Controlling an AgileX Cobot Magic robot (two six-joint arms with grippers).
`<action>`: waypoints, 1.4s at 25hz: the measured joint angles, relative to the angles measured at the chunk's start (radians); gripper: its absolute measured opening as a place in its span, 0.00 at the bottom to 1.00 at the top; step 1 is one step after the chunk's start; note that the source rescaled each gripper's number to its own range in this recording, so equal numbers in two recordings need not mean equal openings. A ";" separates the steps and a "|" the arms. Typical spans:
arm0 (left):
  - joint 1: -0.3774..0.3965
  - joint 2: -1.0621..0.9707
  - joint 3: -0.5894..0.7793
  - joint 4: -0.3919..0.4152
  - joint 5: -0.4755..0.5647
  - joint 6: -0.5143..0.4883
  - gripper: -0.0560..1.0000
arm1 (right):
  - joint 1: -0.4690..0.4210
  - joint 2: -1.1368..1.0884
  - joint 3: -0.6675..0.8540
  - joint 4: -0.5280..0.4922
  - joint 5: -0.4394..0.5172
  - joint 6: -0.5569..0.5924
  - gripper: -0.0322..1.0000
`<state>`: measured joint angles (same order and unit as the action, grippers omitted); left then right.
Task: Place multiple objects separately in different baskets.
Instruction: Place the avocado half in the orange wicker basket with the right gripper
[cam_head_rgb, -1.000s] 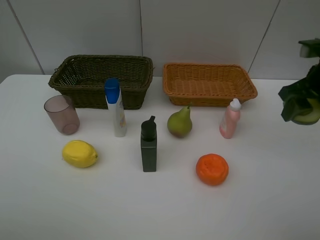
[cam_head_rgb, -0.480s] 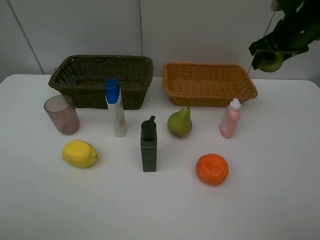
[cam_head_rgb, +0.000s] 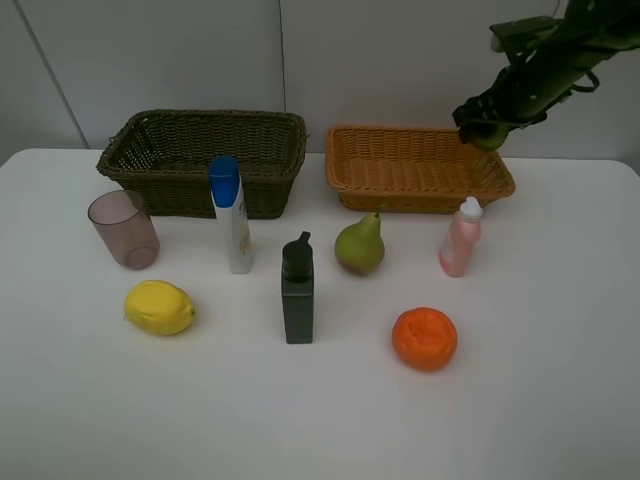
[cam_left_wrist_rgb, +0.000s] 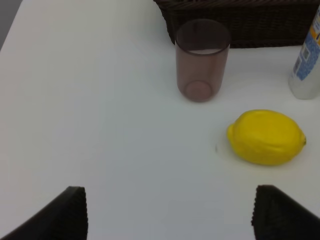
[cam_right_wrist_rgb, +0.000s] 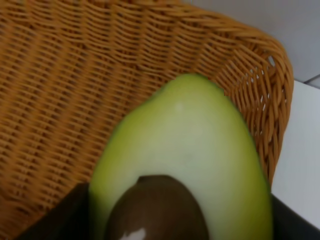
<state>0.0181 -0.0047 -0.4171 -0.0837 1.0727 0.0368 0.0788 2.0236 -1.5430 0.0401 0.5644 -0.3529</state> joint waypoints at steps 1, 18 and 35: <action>0.000 0.000 0.000 0.000 0.000 0.000 0.89 | 0.000 0.015 0.000 0.000 -0.021 0.000 0.48; 0.000 0.000 0.000 0.000 0.000 0.000 0.89 | 0.000 0.149 0.000 0.001 -0.186 -0.003 0.48; 0.000 0.000 0.000 0.000 0.000 0.000 0.89 | 0.000 0.149 0.000 0.002 -0.201 0.000 0.59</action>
<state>0.0181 -0.0047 -0.4171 -0.0837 1.0727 0.0368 0.0788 2.1722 -1.5430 0.0419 0.3630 -0.3526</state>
